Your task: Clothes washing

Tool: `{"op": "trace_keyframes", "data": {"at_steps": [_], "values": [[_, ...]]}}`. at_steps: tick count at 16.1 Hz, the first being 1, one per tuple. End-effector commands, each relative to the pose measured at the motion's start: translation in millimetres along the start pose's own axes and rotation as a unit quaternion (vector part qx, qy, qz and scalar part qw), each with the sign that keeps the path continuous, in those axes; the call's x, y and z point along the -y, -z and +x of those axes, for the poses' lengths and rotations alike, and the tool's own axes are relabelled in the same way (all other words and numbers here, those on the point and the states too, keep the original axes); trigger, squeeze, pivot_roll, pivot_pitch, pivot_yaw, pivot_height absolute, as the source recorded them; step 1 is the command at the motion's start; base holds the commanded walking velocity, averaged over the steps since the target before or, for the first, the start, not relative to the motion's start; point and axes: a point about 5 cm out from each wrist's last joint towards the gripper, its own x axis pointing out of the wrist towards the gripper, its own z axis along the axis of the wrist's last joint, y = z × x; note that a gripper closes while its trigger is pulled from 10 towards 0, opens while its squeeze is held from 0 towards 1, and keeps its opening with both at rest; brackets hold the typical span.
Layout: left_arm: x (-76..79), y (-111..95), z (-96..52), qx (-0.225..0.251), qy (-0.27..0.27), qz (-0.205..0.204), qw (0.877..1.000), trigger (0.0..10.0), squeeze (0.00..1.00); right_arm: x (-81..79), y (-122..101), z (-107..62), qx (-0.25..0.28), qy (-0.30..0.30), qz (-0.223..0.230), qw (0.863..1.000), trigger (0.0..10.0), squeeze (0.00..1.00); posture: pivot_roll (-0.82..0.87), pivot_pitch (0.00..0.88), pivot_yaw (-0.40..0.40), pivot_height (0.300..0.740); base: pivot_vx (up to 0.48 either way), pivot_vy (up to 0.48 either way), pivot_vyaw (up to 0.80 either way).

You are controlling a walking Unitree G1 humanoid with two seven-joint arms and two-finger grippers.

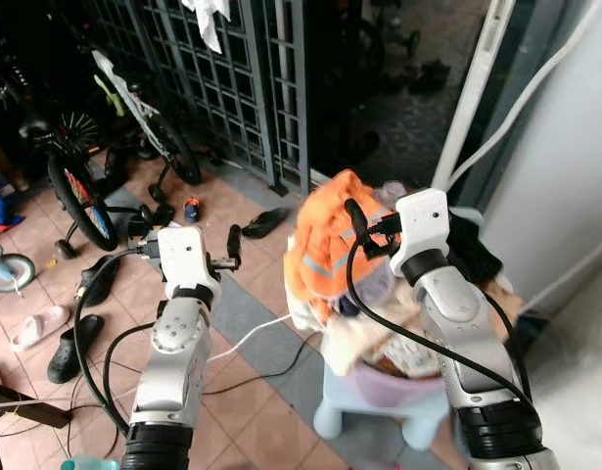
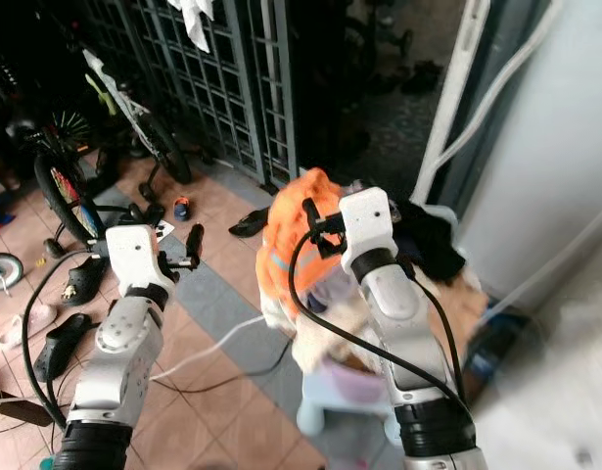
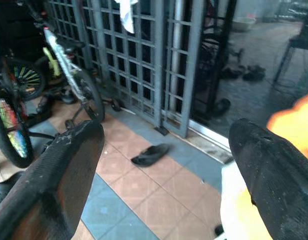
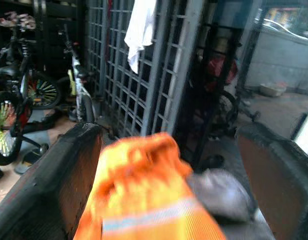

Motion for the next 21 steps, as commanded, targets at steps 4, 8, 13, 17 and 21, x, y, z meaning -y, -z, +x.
{"op": "trace_keyframes", "data": {"at_steps": [4, 8, 13, 17, 21], "values": [[-10.2, -1.2, -0.8, -0.001, -0.02, 0.006, 1.0, 10.0, 0.0, -8.2, 0.3, 4.7, -0.004, -0.021, -0.004, 1.0, 10.0, 0.0, -0.04, 0.031, 0.06, 0.74, 0.061, 0.0, 0.0], [-11.0, -1.2, -3.6, -0.006, -0.025, 0.006, 1.0, 10.0, 0.0, -15.9, 18.5, 5.2, -0.064, -0.045, -0.042, 0.996, 2.3, 0.0, -0.01, 0.052, 0.046, 0.74, 0.0, 0.0, 0.0], [-15.8, 0.4, -9.7, -0.018, -0.015, 0.04, 0.999, 10.0, 0.0, -19.9, 43.0, 12.4, -0.176, -0.048, -0.055, 0.982, 0.0, 0.0, 0.02, 0.065, 0.004, 0.74, 0.0, 0.0, 0.0], [-15.9, 2.0, -14.7, -0.025, -0.021, 0.037, 0.999, 10.0, 0.0, -22.7, 56.8, 9.3, -0.217, -0.049, -0.036, 0.974, 0.0, 0.0, 0.03, 0.075, 0.007, 0.74, 0.0, 0.0, 0.0], [-19.6, 8.2, -15.8, -0.046, -0.033, 0.017, 0.998, 10.0, 0.0, -16.6, 73.9, 0.9, -0.242, -0.01, -0.018, 0.97, 0.0, 0.0, 0.02, 0.062, 0.052, 0.74, 0.0, 0.0, 0.0]]}}
